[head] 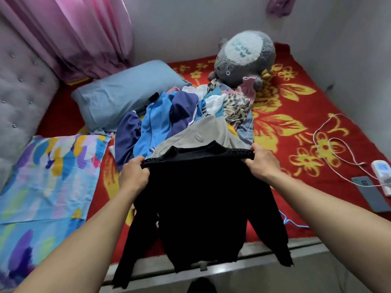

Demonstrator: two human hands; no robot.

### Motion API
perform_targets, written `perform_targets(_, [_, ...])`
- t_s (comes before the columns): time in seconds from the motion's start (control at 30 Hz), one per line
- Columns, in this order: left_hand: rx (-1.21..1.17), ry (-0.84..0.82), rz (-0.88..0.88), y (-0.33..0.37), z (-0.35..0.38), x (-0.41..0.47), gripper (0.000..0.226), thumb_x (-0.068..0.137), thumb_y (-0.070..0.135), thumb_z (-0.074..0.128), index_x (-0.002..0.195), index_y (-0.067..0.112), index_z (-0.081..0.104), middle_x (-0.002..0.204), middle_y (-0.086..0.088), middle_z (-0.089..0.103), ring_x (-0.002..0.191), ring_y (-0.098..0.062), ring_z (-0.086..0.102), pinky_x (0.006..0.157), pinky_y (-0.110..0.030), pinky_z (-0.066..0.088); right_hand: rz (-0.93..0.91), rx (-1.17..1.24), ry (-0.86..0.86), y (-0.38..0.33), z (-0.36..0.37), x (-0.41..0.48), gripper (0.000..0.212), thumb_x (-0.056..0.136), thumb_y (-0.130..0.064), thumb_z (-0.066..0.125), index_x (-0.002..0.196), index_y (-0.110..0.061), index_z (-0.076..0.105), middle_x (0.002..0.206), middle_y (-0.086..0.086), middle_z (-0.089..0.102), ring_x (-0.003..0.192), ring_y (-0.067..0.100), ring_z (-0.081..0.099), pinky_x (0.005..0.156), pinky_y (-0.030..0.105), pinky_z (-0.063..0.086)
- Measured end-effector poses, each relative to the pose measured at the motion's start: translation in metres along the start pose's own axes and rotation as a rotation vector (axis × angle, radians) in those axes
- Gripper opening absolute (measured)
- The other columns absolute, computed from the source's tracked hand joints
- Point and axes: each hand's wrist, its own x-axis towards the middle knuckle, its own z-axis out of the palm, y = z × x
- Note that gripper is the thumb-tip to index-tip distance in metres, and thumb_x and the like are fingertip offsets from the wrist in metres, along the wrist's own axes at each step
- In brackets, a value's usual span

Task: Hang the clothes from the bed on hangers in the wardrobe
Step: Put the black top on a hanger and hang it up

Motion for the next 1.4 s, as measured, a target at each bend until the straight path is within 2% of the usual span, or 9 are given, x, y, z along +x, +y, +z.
perform_targets(0.23, [0.280,-0.238,0.020,-0.012,0.084,0.059,0.038,0.081,0.029,0.061,0.117,0.018,0.057,0.117,-0.013,0.055,0.110,-0.034,0.050,0.090,-0.043,0.042,0.037,-0.087,-0.304,0.030,0.089,0.052,0.046,0.082,-0.036,0.067,0.124,-0.021,0.053,0.127,0.006,0.060,0.117,0.026,0.056,0.091,0.034,0.045])
perform_targets(0.33, [0.269,-0.130,0.063,0.002,0.106,0.067,0.044,0.079,0.030,0.064,0.120,0.016,0.058,0.117,-0.012,0.053,0.113,-0.032,0.046,0.092,-0.044,0.038,0.112,-0.001,-0.428,0.067,0.110,0.048,0.050,0.082,-0.037,0.071,0.127,-0.022,0.058,0.128,0.005,0.061,0.120,0.020,0.056,0.099,0.030,0.043])
perform_targets(0.47, [0.116,0.019,0.153,0.038,0.134,0.082,0.041,0.080,0.037,0.064,0.112,0.011,0.062,0.109,-0.013,0.057,0.109,-0.033,0.048,0.094,-0.045,0.039,0.249,-0.025,-0.372,0.124,0.113,0.061,0.023,0.086,-0.029,0.062,0.108,-0.024,0.068,0.115,0.002,0.069,0.106,0.022,0.063,0.090,0.032,0.048])
perform_targets(0.6, [-0.042,-0.059,-0.019,0.063,0.172,0.093,0.051,0.085,0.047,0.061,0.125,0.017,0.055,0.124,-0.008,0.056,0.118,-0.029,0.050,0.095,-0.044,0.042,0.314,-0.232,-0.331,0.184,0.120,0.077,0.032,0.082,-0.012,0.052,0.107,-0.026,0.066,0.113,0.004,0.068,0.106,0.026,0.063,0.082,0.030,0.045])
perform_targets(0.8, [-0.158,-0.019,-0.198,0.047,0.209,0.096,0.040,0.085,0.026,0.066,0.120,0.007,0.058,0.117,-0.016,0.059,0.111,-0.031,0.055,0.099,-0.036,0.038,0.295,-0.500,-0.738,0.251,0.169,0.043,0.033,0.081,-0.014,0.050,0.113,-0.019,0.045,0.118,0.008,0.058,0.110,0.030,0.059,0.086,0.037,0.048])
perform_targets(0.9, [-0.373,-0.019,-0.302,0.044,0.200,0.099,0.032,0.087,0.034,0.066,0.109,0.011,0.063,0.101,-0.004,0.063,0.098,-0.021,0.059,0.092,-0.033,0.044,0.281,-0.348,-0.562,0.261,0.172,0.036,0.030,0.081,-0.013,0.054,0.107,-0.023,0.043,0.109,0.007,0.056,0.102,0.032,0.059,0.076,0.035,0.042])
perform_targets(1.03, [-0.509,-0.069,-0.384,0.041,0.184,0.098,0.022,0.091,0.020,0.056,0.108,0.011,0.066,0.086,0.001,0.063,0.080,-0.017,0.059,0.079,-0.036,0.047,0.284,-0.030,-0.291,0.243,0.144,0.077,0.031,0.083,-0.012,0.055,0.112,-0.021,0.054,0.098,0.005,0.059,0.099,0.034,0.060,0.083,0.040,0.044])
perform_targets(1.2, [-0.438,-0.124,-0.392,0.038,0.182,0.088,0.006,0.088,0.023,0.065,0.087,0.018,0.068,0.080,-0.005,0.067,0.073,-0.017,0.057,0.073,-0.032,0.045,-0.056,0.108,-0.021,0.162,0.090,0.155,0.030,0.090,-0.012,0.050,0.117,-0.017,0.064,0.109,0.011,0.064,0.102,0.035,0.061,0.084,0.042,0.047])
perform_targets(1.4, [-0.537,0.041,-0.579,0.045,0.171,0.101,0.026,0.091,0.008,0.045,0.065,0.014,0.044,0.063,-0.001,0.039,0.060,-0.014,0.035,0.052,-0.030,0.030,-0.366,-0.163,0.288,0.065,0.053,0.196,0.043,0.093,-0.022,0.035,0.131,-0.026,0.053,0.108,0.007,0.064,0.080,0.042,0.063,0.062,0.041,0.044])
